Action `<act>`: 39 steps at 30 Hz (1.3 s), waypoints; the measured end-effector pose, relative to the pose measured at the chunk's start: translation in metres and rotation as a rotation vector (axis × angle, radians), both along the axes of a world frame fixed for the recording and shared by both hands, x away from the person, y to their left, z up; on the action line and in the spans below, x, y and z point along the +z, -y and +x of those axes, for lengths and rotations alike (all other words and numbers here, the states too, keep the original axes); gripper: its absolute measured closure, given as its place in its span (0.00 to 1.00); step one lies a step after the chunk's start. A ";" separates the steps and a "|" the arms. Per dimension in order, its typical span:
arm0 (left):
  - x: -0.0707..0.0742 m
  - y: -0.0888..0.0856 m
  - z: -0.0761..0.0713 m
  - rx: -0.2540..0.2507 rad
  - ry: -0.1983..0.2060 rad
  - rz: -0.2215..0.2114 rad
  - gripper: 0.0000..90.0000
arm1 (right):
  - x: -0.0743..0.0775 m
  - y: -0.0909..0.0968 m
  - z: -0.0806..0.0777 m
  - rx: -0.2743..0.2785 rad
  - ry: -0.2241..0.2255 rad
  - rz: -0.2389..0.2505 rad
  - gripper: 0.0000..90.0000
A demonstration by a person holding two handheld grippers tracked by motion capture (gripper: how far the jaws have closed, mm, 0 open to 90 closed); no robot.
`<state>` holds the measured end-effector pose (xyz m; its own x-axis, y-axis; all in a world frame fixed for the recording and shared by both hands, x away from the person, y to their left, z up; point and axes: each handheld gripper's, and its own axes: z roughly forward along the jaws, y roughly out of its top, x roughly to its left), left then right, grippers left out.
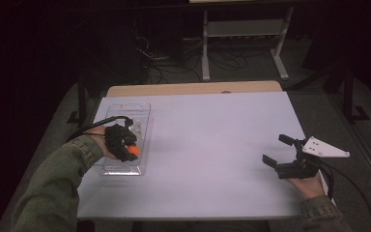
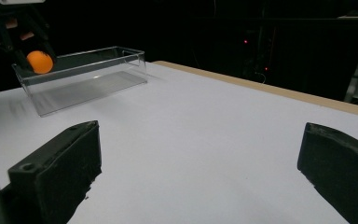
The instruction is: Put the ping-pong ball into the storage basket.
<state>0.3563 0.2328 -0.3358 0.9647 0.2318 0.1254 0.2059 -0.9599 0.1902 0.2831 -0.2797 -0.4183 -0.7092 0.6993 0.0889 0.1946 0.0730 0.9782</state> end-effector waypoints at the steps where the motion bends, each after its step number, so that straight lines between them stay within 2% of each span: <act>1: -0.002 -0.001 0.000 -0.002 -0.003 0.001 0.56 | 0.000 0.000 0.000 0.001 0.000 0.000 0.00; 6: -0.009 -0.004 0.002 0.010 -0.008 0.009 0.56 | 0.000 0.000 0.000 -0.001 0.000 0.001 0.00; 19: -0.021 -0.007 0.008 0.035 -0.028 -0.010 0.56 | 0.000 0.000 0.000 0.003 0.002 0.000 0.00; 33: -0.034 -0.008 0.013 0.052 -0.053 -0.011 0.56 | 0.001 0.000 0.000 0.006 0.009 0.002 0.00; 37: -0.037 -0.007 0.013 0.052 -0.054 -0.024 0.56 | 0.001 0.000 0.000 0.007 0.007 0.003 0.00; 39: -0.039 -0.007 0.014 0.048 -0.047 -0.016 0.56 | 0.001 0.000 0.000 0.007 0.008 0.005 0.00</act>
